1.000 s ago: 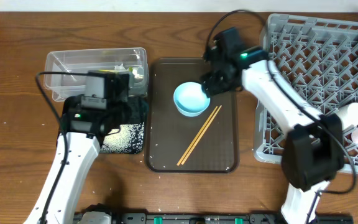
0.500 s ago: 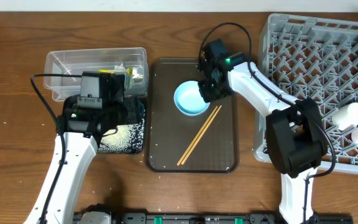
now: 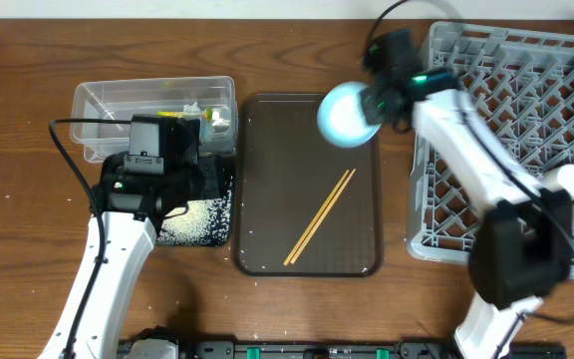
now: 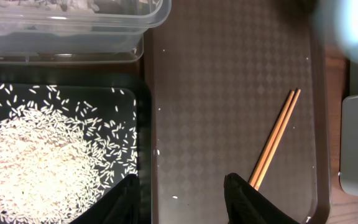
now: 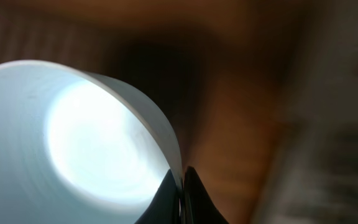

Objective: Sort waste into correct bins and load items into the dishwasher rack
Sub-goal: 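Place the bowl into the dish rack and release with the right gripper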

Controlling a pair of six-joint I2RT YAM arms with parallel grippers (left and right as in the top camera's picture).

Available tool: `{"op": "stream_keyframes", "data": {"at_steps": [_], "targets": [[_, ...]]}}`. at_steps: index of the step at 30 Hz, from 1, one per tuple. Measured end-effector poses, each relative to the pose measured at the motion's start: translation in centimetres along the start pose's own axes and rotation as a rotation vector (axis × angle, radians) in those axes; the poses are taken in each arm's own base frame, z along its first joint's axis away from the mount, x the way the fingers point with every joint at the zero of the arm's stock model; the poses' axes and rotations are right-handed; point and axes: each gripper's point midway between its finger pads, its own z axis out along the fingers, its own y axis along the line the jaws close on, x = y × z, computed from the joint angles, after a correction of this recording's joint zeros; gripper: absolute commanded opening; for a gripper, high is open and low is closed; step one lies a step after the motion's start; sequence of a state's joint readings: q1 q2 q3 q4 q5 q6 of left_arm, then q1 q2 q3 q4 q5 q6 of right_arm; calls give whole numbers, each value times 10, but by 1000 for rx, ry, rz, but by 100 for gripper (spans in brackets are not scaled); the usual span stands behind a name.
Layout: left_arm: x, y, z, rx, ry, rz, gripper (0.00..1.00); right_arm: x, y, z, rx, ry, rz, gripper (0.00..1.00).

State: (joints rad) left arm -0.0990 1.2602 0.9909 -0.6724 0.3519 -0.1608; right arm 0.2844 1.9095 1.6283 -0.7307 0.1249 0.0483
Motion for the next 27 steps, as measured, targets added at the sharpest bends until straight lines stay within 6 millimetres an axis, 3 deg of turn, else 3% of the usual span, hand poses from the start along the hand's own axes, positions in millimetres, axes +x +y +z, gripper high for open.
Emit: {"op": "stream_keyframes", "data": {"at_steps": [4, 6, 9, 14, 21, 27], "targets": [[-1, 0, 0, 1, -3, 1, 47, -52, -78, -58, 241, -217, 16, 1], [-1, 0, 0, 1, -3, 1, 47, -65, -115, -78, 379, -274, 26, 1], [-1, 0, 0, 1, -3, 1, 47, -67, -174, -96, 625, -287, 64, 1], [-1, 0, 0, 1, -3, 1, 47, -48, -243, -105, 916, -219, 140, 1], [-1, 0, 0, 1, -4, 0, 47, -14, -295, -87, 1144, -86, 193, 1], [-1, 0, 0, 1, -4, -6, 47, 17, -303, -48, 1223, 69, 146, 1]]}}
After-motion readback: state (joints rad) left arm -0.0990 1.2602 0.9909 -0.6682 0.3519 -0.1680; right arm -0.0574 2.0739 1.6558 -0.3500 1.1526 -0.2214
